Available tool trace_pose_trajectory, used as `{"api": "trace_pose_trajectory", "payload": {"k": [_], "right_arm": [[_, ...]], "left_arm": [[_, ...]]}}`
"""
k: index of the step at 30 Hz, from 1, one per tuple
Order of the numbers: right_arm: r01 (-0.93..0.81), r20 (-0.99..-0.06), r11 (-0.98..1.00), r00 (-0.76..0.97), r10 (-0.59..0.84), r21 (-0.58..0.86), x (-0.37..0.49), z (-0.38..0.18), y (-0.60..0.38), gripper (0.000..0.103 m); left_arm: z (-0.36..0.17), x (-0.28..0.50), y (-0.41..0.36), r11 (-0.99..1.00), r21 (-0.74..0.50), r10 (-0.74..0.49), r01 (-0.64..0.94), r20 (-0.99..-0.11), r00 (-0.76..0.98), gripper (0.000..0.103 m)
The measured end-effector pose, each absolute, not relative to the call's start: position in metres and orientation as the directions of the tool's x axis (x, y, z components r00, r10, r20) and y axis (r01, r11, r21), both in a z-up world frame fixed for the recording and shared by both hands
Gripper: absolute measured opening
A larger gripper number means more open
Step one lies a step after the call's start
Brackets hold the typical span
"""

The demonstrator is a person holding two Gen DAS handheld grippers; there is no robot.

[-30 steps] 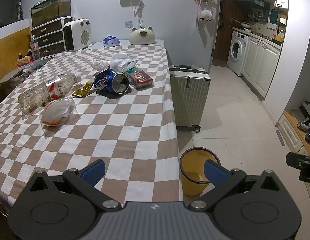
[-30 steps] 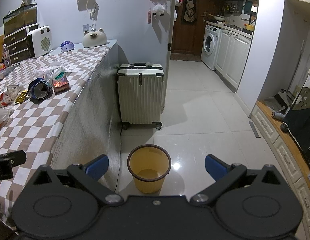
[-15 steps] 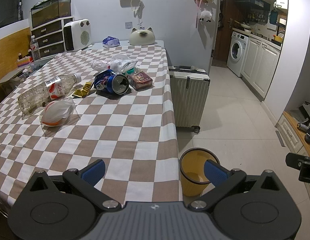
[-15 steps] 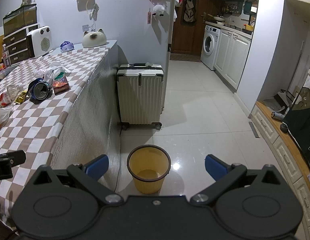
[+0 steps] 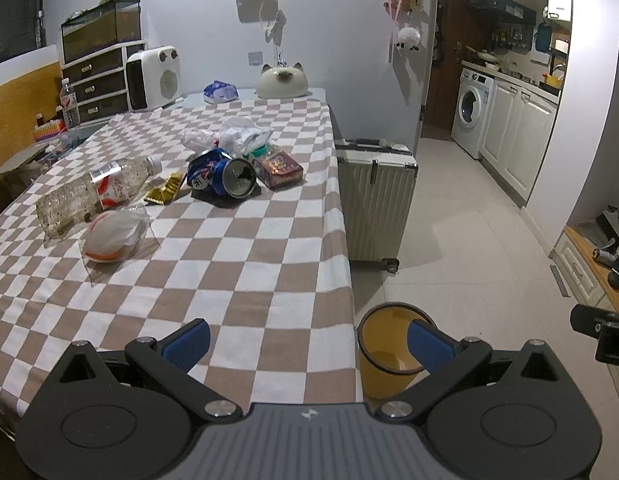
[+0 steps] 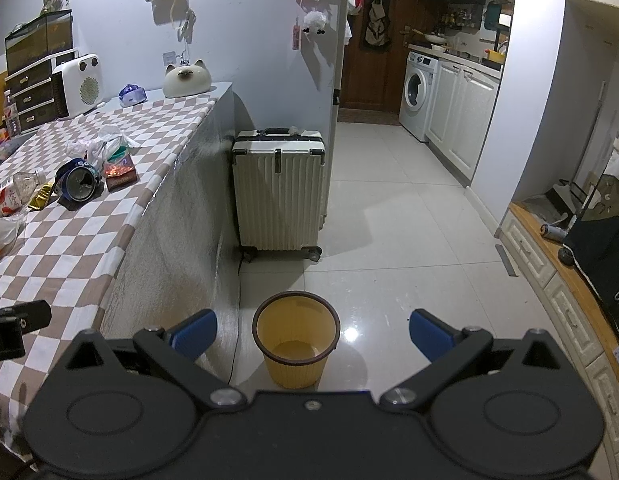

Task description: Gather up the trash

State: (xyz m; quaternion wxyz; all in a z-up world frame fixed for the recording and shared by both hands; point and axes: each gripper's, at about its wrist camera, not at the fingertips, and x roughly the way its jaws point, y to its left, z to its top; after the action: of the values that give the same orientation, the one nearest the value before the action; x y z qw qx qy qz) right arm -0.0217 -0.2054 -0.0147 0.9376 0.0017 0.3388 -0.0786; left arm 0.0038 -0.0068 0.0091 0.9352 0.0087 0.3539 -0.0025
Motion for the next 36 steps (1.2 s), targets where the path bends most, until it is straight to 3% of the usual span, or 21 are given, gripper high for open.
{"api": "trace_pose_trajectory", "payload": {"k": [12, 20, 36], "right_arm": [[0.099, -0.548, 0.991, 0.826, -0.132, -0.091, -0.008, 0.008, -0.192, 0.103], [0.023, -0.481, 0.996, 0.875, -0.062, -0.087, 0.017, 0.025, -0.166, 0.103], [-0.202, -0.391, 0.979, 0.904, 0.175, -0.031, 0.076, 0.019, -0.1, 0.103]], "left_arm": [[0.031, 0.014, 0.017, 0.998, 0.039, 0.067, -0.054, -0.571, 0.819, 0.103], [0.043, 0.023, 0.069, 0.979, 0.032, 0.189, -0.202, -0.519, 0.834, 0.103], [0.012, 0.058, 0.16, 0.925, 0.058, 0.34, -0.374, -0.562, 0.754, 0.103]]}}
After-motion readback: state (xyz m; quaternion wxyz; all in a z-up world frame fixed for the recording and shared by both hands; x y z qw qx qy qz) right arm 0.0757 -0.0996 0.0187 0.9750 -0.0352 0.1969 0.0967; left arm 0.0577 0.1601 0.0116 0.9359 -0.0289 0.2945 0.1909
